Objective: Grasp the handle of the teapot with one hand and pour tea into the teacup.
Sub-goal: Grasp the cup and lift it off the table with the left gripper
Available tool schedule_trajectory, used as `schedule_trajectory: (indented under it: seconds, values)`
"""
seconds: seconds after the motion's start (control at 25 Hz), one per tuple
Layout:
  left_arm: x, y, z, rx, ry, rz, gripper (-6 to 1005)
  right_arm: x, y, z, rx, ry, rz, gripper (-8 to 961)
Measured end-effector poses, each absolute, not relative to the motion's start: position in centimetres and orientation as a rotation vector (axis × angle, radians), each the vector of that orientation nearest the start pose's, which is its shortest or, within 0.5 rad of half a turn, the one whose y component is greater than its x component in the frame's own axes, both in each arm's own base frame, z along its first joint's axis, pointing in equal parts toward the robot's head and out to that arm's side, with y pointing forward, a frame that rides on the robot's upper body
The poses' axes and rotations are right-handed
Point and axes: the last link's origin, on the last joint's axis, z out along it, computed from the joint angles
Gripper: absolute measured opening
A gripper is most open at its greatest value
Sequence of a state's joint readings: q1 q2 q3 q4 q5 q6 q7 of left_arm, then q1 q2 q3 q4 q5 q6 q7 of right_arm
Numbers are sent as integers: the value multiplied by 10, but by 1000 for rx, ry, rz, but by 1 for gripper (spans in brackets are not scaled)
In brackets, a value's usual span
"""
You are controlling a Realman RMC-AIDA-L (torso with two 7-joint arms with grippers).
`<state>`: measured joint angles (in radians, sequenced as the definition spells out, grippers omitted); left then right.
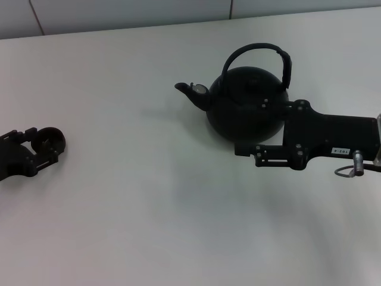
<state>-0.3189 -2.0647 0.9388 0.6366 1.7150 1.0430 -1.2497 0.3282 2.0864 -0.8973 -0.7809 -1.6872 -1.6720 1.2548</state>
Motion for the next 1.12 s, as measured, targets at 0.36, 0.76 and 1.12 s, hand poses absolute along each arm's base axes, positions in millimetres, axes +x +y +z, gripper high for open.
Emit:
schedule_trajectory:
  seconds: [0.36,0.76,1.12]
  values:
    - [-347,322,-1,-2306,-747,-381,681,259,287,12,-2693,396,929,746]
    - [-336,331,-3,-2333,-709,-398,682,258,287,12,-2693,395,929,746]
    - [-315,337,-16,-2421,-654,-430,683,256,289,12,-2697,384,931,746]
